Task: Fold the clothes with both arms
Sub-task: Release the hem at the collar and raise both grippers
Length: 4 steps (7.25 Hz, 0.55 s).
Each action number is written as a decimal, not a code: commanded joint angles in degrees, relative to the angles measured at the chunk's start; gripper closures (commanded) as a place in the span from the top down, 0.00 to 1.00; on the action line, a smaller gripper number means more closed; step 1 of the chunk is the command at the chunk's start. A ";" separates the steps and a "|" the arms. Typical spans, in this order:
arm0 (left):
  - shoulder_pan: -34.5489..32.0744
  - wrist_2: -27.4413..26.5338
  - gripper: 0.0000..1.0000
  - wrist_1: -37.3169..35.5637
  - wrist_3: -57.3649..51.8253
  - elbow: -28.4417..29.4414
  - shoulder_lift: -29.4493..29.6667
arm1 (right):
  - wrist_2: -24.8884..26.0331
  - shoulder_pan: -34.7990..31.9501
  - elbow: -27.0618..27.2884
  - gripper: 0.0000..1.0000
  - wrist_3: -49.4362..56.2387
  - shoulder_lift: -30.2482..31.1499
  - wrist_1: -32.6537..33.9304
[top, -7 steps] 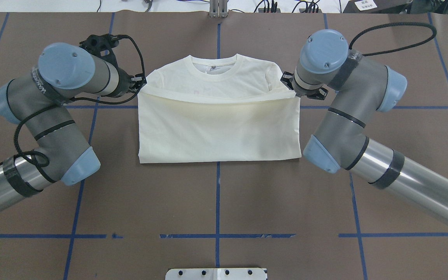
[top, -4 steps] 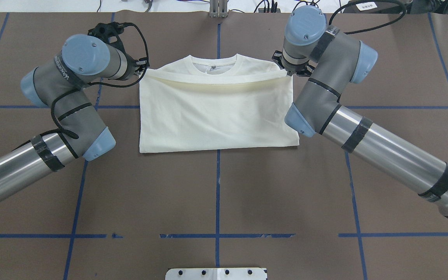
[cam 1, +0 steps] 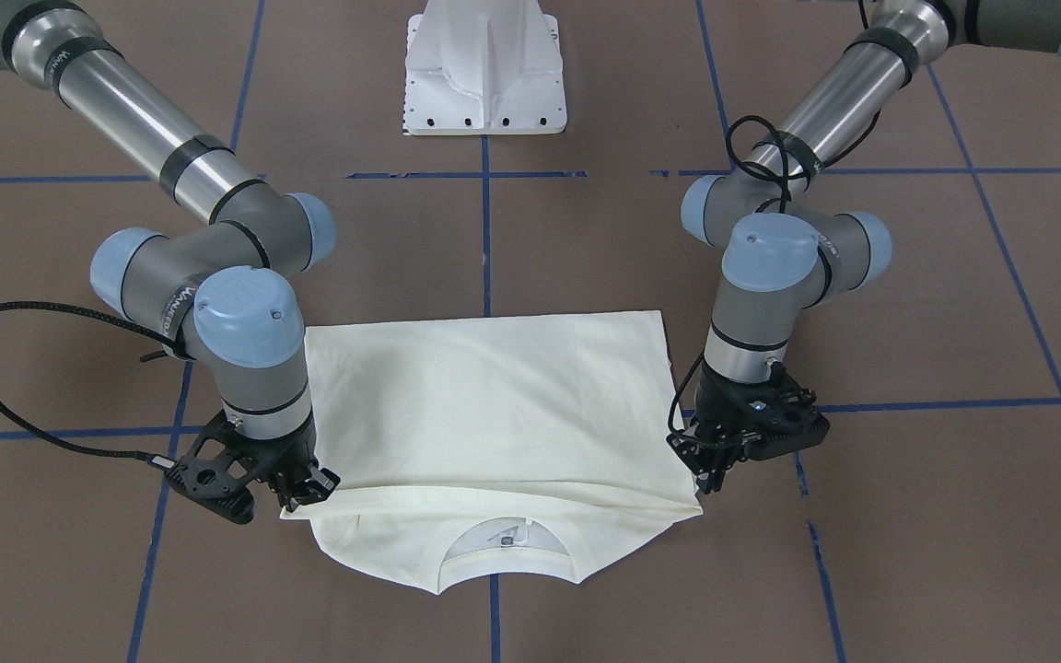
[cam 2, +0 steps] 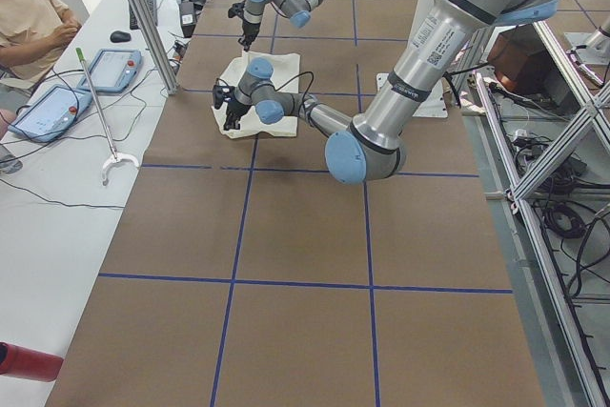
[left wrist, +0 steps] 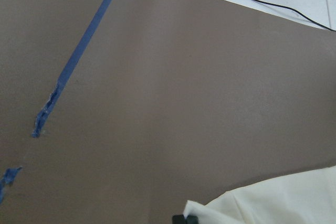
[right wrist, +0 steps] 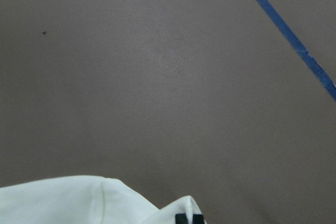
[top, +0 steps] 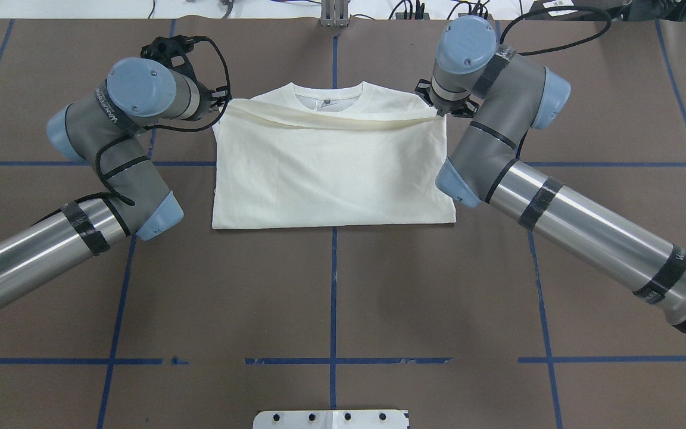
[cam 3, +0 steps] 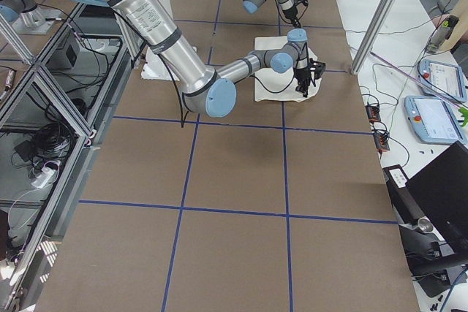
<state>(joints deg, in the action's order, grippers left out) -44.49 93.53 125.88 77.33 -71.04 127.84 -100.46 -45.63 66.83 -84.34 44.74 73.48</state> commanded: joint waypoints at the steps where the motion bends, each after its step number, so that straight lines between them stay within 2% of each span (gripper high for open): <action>1: -0.34 0.42 0.28 3.74 -0.07 -0.32 -0.31 | -0.09 -0.07 2.06 0.44 -0.65 -0.36 -0.18; 2: -0.60 0.51 0.28 3.67 0.01 -1.72 -0.49 | -1.92 -0.16 7.65 0.48 -0.83 2.69 0.34; 3: -0.60 1.99 0.29 3.76 0.19 -2.08 -1.01 | -5.24 0.97 17.10 0.57 -2.74 9.33 0.44; 4: -0.78 4.44 0.31 3.85 0.28 -2.17 -1.28 | -5.45 3.77 24.68 0.72 -8.76 15.14 0.35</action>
<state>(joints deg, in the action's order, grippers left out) -45.08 95.55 129.51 77.47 -72.82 126.98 -104.38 -44.41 81.56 -87.69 52.70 73.80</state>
